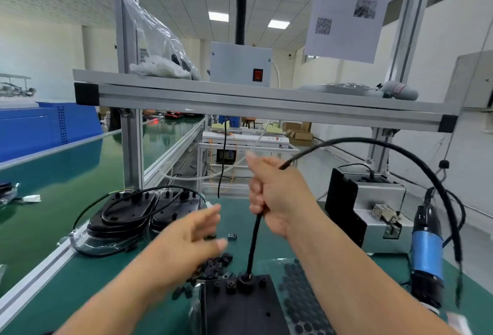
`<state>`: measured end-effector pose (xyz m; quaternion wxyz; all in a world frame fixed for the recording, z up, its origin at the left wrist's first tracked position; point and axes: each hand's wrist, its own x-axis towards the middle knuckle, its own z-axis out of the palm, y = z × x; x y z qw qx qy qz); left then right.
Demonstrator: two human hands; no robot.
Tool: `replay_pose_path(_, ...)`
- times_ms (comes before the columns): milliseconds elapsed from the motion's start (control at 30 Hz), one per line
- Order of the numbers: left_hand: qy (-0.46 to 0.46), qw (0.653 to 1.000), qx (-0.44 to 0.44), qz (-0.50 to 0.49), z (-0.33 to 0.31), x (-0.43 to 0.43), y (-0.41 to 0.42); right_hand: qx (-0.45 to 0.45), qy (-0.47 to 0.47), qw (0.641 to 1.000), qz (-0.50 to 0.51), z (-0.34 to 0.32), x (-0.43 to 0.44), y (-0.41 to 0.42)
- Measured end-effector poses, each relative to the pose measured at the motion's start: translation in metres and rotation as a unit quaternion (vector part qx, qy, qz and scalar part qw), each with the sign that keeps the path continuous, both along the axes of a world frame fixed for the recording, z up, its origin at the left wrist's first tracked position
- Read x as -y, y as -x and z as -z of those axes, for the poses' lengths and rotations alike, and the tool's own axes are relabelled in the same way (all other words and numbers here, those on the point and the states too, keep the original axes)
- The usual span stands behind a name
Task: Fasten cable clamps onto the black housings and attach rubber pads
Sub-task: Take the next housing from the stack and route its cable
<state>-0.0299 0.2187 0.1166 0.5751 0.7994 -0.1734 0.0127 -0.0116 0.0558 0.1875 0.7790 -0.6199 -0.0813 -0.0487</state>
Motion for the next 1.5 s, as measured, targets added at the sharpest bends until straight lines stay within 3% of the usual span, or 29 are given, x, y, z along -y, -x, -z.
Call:
replay_pose_path(100, 0.168, 0.984, 0.051, -0.013, -0.074, -0.027, 0.003, 0.062, 0.228, 0.97, -0.051, -0.006, -0.026, 0.002)
replay_pose_path(167, 0.166, 0.984, 0.055, 0.031, -0.11, -0.032, 0.005, 0.084, 0.343, 0.932, -0.079, -0.006, -0.041, 0.001)
replay_pose_path(233, 0.15, 0.986, 0.03, 0.069, -0.127, -0.024, 0.003, 0.085, 0.4, 0.905, -0.118, -0.006, -0.05, -0.001)
replay_pose_path(300, 0.185, 0.981, 0.028, 0.057, -0.129, -0.011, -0.003, 0.083, 0.385, 0.903, -0.173, -0.005, -0.053, -0.003)
replay_pose_path(367, 0.279, 0.96, 0.019, -0.01, -0.121, -0.004, -0.012, 0.093, 0.339, 0.908, -0.228, 0.0, -0.046, -0.005)
replay_pose_path(467, 0.436, 0.895, -0.017, -0.097, -0.099, -0.018, -0.022, 0.087, 0.305, 0.908, -0.273, 0.019, -0.022, -0.006)
replay_pose_path(667, 0.619, 0.749, -0.094, -0.219, -0.046, -0.054, -0.038, 0.049, 0.361, 0.906, -0.214, 0.073, 0.024, -0.008)
replay_pose_path(800, 0.625, 0.711, -0.164, -0.278, -0.017, -0.068, -0.047, 0.037, 0.339, 0.925, -0.167, 0.096, 0.031, -0.005)
replay_pose_path(933, 0.57, 0.715, -0.226, -0.337, 0.009, -0.068, -0.049, 0.065, 0.352, 0.925, -0.131, 0.102, 0.03, -0.002)
replay_pose_path(1067, 0.457, 0.781, -0.275, -0.325, 0.031, -0.068, -0.043, 0.073, 0.369, 0.919, -0.114, 0.106, 0.027, -0.003)
replay_pose_path(1167, 0.273, 0.872, -0.252, -0.32, 0.036, -0.049, -0.018, 0.076, 0.378, 0.917, -0.104, 0.11, 0.026, -0.002)
replay_pose_path(1267, -0.039, 0.956, -0.049, -0.287, 0.039, -0.011, 0.017, 0.074, 0.381, 0.915, -0.114, 0.109, 0.026, -0.002)
replay_pose_path(1333, -0.196, 0.954, 0.091, -0.21, 0.04, 0.009, 0.027, 0.069, 0.372, 0.917, -0.126, 0.108, 0.025, -0.002)
replay_pose_path(1400, -0.329, 0.923, 0.123, -0.158, 0.043, 0.019, 0.026, 0.064, 0.368, 0.918, -0.134, 0.109, 0.025, -0.002)
replay_pose_path(1500, -0.381, 0.901, 0.142, -0.151, 0.052, 0.02, 0.02, 0.044, 0.388, 0.906, -0.161, 0.104, 0.028, 0.002)
